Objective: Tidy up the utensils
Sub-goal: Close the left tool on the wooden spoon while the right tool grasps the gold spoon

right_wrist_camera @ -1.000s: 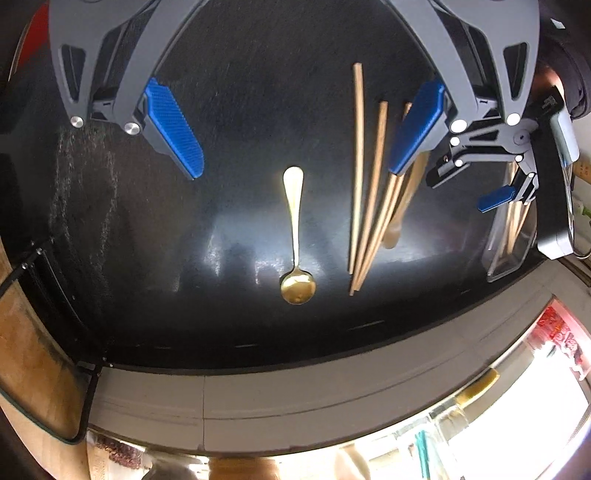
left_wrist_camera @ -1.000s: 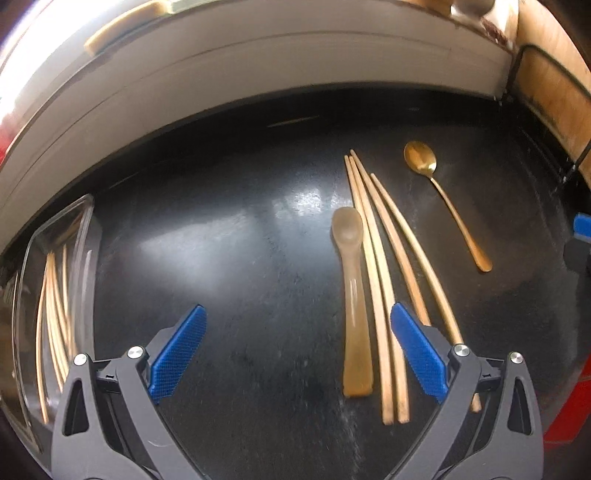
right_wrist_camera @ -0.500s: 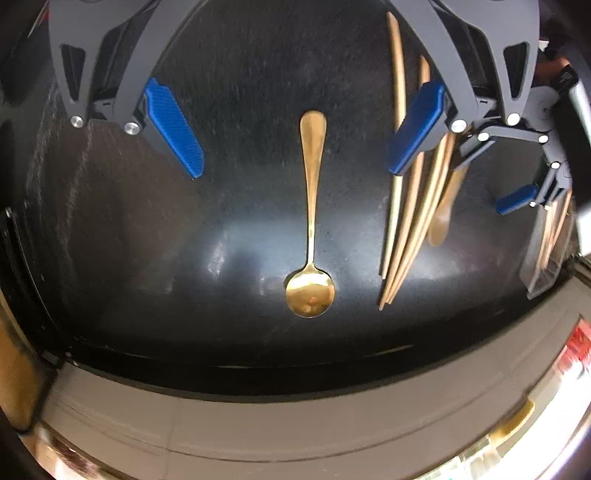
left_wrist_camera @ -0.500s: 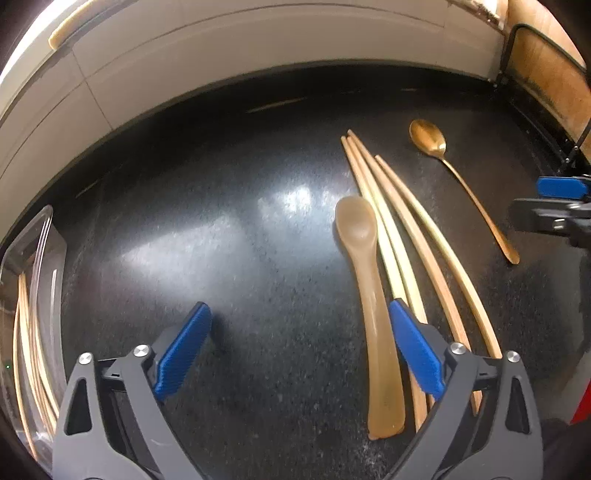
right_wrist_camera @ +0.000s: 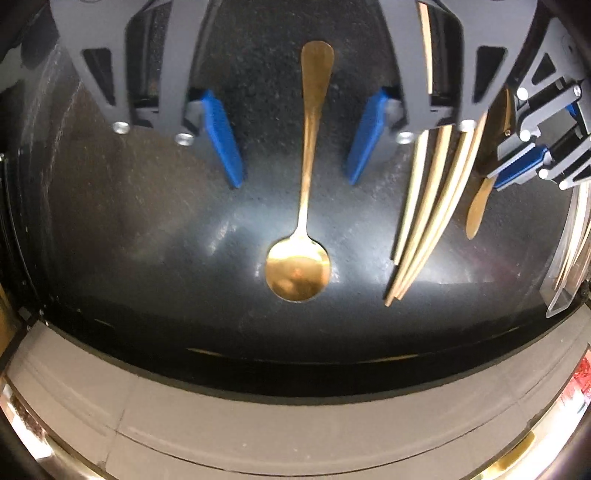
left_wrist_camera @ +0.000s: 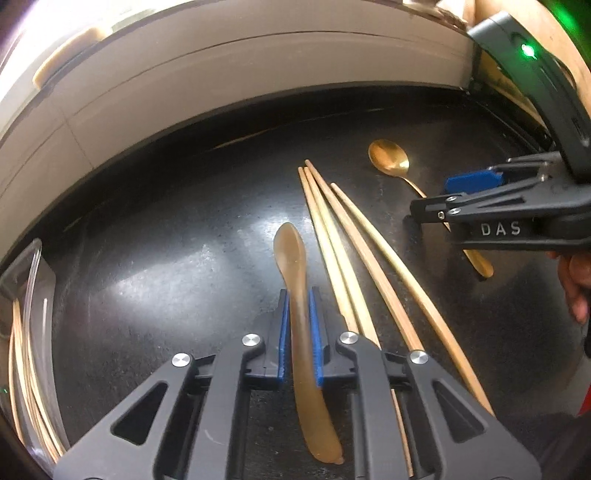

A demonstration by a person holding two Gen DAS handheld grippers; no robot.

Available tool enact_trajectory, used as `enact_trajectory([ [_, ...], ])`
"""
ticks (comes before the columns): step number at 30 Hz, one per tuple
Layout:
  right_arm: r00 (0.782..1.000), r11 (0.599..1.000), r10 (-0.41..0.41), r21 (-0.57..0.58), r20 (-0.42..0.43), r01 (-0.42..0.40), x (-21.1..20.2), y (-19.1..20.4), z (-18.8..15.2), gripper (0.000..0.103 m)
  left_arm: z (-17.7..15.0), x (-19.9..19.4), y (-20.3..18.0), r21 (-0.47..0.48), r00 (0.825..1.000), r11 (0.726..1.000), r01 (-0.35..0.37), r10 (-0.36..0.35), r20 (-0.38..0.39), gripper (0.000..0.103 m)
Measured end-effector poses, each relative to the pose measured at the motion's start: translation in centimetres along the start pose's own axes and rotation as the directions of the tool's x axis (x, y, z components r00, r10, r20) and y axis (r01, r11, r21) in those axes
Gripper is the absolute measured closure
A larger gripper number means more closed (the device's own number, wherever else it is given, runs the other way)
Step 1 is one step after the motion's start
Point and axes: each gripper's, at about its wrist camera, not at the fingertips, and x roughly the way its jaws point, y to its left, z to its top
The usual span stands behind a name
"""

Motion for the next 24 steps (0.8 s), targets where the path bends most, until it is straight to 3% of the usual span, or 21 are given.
enact_trajectory([
  [2,1.0,1.0,0.0,0.005,0.001,0.0,0.1,0.4,0.3,0.085,0.1,0.0,0.1,-0.01,1.0,1.0,0.003,-0.003,-0.011,0.095],
  [5,1.0,1.0,-0.009,-0.001,-0.002,0.009,0.1,1.2,0.3,0.097,0.5,0.3,0.4,-0.036,0.999,0.999,0.013,-0.014,-0.029,0.095],
  [12,1.0,0.999,0.01,0.031,-0.029,-0.01,0.2,1.2,0.9,0.099,0.9,0.3,1.9,-0.098,0.997,0.995,0.01,-0.017,-0.07,0.095],
  [19,1.0,1.0,0.009,0.009,0.001,-0.009,-1.0,1.4,1.5,0.103,1.9,-0.6,3.6,-0.137,0.998,0.99,-0.02,0.011,-0.067,0.095],
  [24,0.998,0.99,0.068,0.123,-0.003,-0.067,-1.2,-0.4,1.1,0.102,1.8,-1.7,4.1,-0.158,0.998,0.987,-0.029,0.02,-0.06,0.095],
])
